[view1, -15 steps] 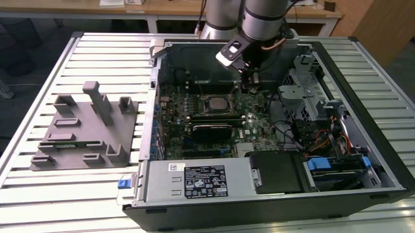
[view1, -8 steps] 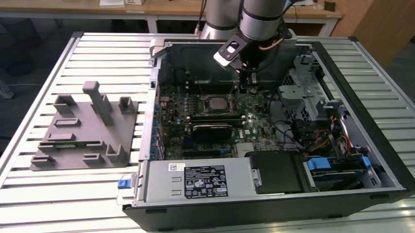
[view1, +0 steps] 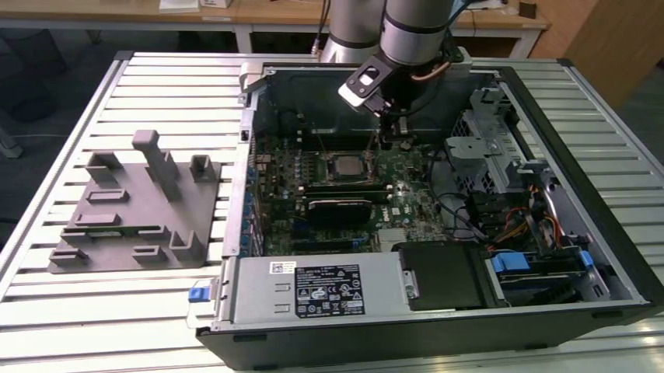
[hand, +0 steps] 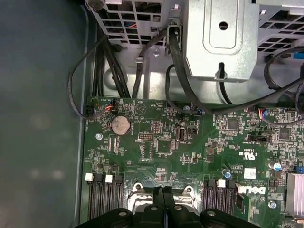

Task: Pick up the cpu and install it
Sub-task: 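Close the cpu cover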

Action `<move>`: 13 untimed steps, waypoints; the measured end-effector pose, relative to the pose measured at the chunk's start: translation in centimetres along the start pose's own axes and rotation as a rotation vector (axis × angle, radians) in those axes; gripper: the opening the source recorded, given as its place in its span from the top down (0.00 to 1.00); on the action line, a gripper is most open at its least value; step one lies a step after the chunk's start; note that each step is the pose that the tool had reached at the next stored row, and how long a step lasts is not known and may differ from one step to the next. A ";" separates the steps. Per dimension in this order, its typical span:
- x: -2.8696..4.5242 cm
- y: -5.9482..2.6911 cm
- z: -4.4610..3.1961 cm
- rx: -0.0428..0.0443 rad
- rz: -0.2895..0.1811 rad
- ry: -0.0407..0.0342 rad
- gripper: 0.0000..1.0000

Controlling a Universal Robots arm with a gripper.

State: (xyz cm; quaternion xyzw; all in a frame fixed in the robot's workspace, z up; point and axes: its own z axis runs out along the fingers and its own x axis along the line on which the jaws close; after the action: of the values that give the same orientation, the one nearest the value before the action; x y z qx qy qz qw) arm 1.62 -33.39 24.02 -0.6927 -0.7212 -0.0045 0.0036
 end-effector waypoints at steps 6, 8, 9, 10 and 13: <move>0.01 -0.38 0.07 0.0000 0.000 0.0000 0.89; 0.02 -0.51 0.09 0.0000 0.000 -0.0001 0.89; 0.02 -0.57 0.11 0.0000 0.000 -0.0001 0.89; 0.02 -0.64 0.12 0.0000 0.000 -0.0001 0.89; 0.03 -0.86 0.17 0.0000 0.000 0.0000 0.89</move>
State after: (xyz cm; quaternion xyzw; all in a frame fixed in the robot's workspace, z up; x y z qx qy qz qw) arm 0.76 -33.39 23.85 -0.6927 -0.7212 -0.0045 0.0036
